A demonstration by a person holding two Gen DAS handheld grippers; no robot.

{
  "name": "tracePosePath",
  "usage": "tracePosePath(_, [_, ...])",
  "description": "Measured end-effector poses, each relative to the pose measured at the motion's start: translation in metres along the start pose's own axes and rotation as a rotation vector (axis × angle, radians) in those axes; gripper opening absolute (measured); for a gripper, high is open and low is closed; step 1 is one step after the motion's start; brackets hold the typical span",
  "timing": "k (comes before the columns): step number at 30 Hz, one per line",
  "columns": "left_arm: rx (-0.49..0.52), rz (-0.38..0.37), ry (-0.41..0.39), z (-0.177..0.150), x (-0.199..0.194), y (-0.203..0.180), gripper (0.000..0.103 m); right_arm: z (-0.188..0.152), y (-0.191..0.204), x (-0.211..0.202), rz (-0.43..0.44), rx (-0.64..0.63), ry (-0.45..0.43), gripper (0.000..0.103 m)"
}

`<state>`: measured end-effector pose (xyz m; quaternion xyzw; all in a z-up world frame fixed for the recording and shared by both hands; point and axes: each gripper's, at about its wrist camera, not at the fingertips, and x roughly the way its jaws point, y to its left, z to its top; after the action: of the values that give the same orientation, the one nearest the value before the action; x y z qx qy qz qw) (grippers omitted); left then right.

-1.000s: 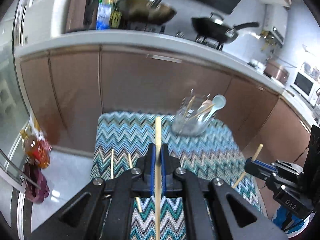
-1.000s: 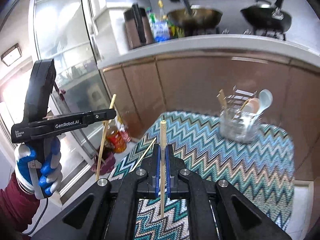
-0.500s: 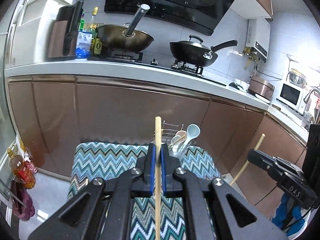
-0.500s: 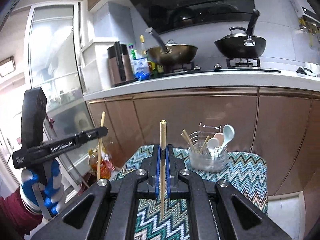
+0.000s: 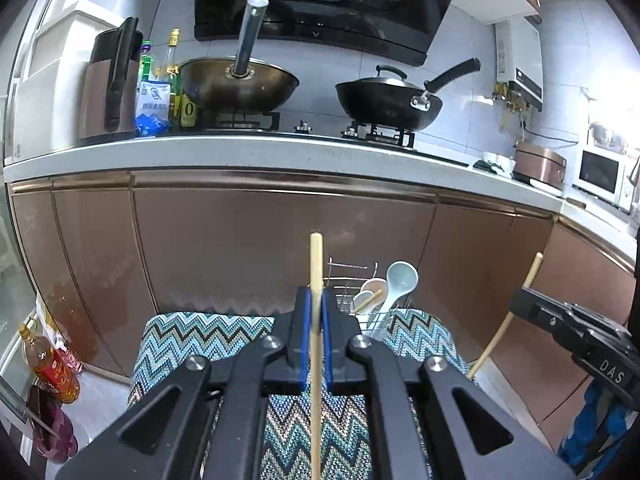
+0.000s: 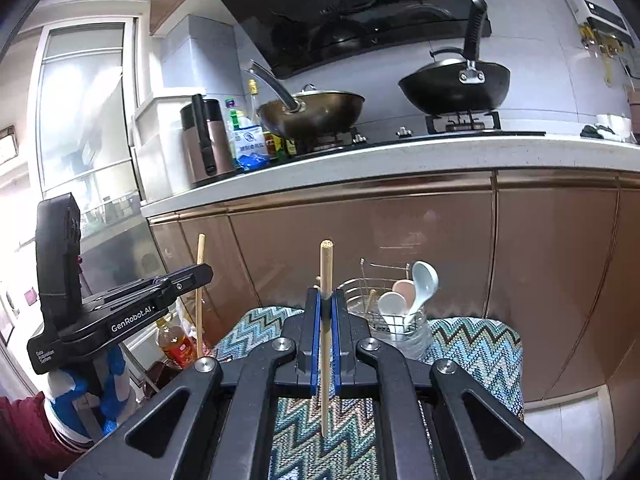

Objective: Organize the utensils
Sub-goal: 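Carry both chopsticks over the clear holder and open both grippers to drop them in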

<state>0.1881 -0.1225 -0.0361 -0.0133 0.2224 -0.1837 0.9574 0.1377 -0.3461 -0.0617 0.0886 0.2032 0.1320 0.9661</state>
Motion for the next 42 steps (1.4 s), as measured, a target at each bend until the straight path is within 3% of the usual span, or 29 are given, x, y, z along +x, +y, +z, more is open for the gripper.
tracePosePath(15, [0.044,0.017,-0.037,0.007,0.019,-0.005,0.005,0.017,-0.009,0.018,-0.008,-0.012,-0.033,0.005])
tracePosePath(26, [-0.077,-0.031,-0.224,0.075,0.033,0.008,0.005,0.068,-0.009,0.037,0.014,-0.045,-0.167,0.005])
tracePosePath(33, [-0.182,-0.029,-0.344,0.101,0.073,0.008,0.005,0.089,-0.023,0.076,0.012,-0.039,-0.232,0.005])
tracePosePath(42, [-0.215,0.041,-0.307,0.074,0.154,0.006,0.005,0.070,-0.041,0.145,-0.019,-0.048,-0.164,0.005])
